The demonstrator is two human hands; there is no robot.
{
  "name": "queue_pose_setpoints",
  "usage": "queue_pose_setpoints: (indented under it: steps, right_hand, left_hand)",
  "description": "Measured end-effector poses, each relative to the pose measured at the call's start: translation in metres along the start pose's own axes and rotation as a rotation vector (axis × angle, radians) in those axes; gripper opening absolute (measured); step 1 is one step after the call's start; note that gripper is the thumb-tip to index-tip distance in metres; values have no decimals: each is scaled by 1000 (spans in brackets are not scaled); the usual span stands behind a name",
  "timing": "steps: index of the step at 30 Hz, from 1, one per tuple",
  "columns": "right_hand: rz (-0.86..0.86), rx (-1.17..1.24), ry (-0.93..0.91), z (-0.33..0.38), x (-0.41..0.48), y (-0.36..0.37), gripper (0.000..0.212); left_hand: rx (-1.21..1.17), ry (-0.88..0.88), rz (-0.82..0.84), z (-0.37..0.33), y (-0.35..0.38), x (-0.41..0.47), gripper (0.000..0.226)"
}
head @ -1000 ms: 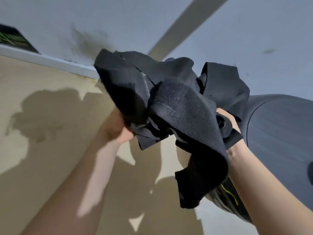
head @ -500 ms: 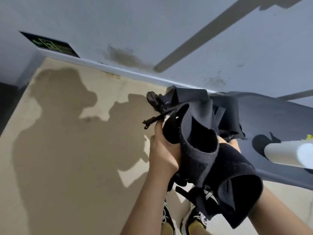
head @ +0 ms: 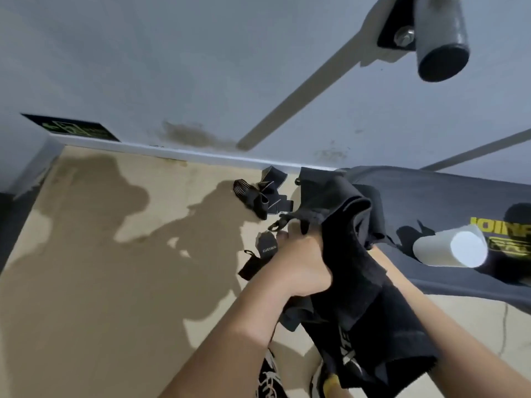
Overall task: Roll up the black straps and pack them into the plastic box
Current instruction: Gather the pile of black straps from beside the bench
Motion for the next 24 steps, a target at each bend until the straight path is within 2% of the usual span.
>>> queue_pose_setpoints:
  steps: [1,2,4,6,7,8,9,11,12,14,15,16,17,18,19,20,21,22,23,24]
  right_hand:
    - [11,45,-18,3,-1,5,74]
    - [31,111,-11,5,2,10,70]
    - [81,311,44,4,3,21,42]
    - [163,420,0,19,-5,38,44]
    - [189,436,-10,21,6,45,36]
    - [212,408,-6,18,24,50,29]
    - [178,359,7,14,47,52,35]
    - [113,287,67,6,90,56,51]
    - [63,277,92,-2,113,51,48]
    - [-67,264,98,-11,153,38,19]
    - [-121,252,61,-9,170,33,5]
    - [-157,226,9,-6,186,30,8]
    - [-187,206,-52,0,200,30,14]
    - [-225,190,-107,6,211,29,23]
    - [-270,187,-159,14,218,27,35]
    - [-307,182,-207,21,225,24,46]
    - [-353,177,-250,29,232,19,51]
    - [-390,161,-282,40,235,15,51]
    - [-432,146,-335,53,238,11,48]
    - [-470,143,-379,67,239,5,48]
  left_hand:
    - [24,-27,49,12,3,7,82]
    - [27,-45,68,23,4,17,83]
    - [142,-68,70,43,5,39,84]
    - [185,-102,-3,66,6,63,90]
    - [145,-121,-12,82,15,80,86]
    - [37,-129,-24,94,22,90,74]
    - [-67,-124,-12,108,34,100,61]
    - [-224,-128,-21,137,45,122,54]
    - [-335,-93,8,151,51,133,55]
    - [-676,78,69,161,57,153,61]
    - [-847,102,77,168,57,163,66]
    - [-1023,117,69,172,55,172,65]
    - [-1202,41,-5,188,56,184,56]
    - [-1347,-53,-157,215,55,195,44]
    - [-1356,-189,-371,254,56,200,38]
    - [-1242,-307,-629,297,53,198,36]
    - [-1034,-413,-872,341,49,187,32]
    - [-829,-516,-1024,376,50,176,26]
    - [-659,-604,-1009,398,65,172,19]
    - [-525,-668,-872,407,93,178,17]
Point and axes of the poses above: each hand's wrist, its own x-axis towards the middle knuckle, its own y-axis out of the palm, z = x × y, the point moved 9 cm from there along x, towards the middle knuckle, and after that the axes turned 10 degrees about y, right-handed, at the moved point
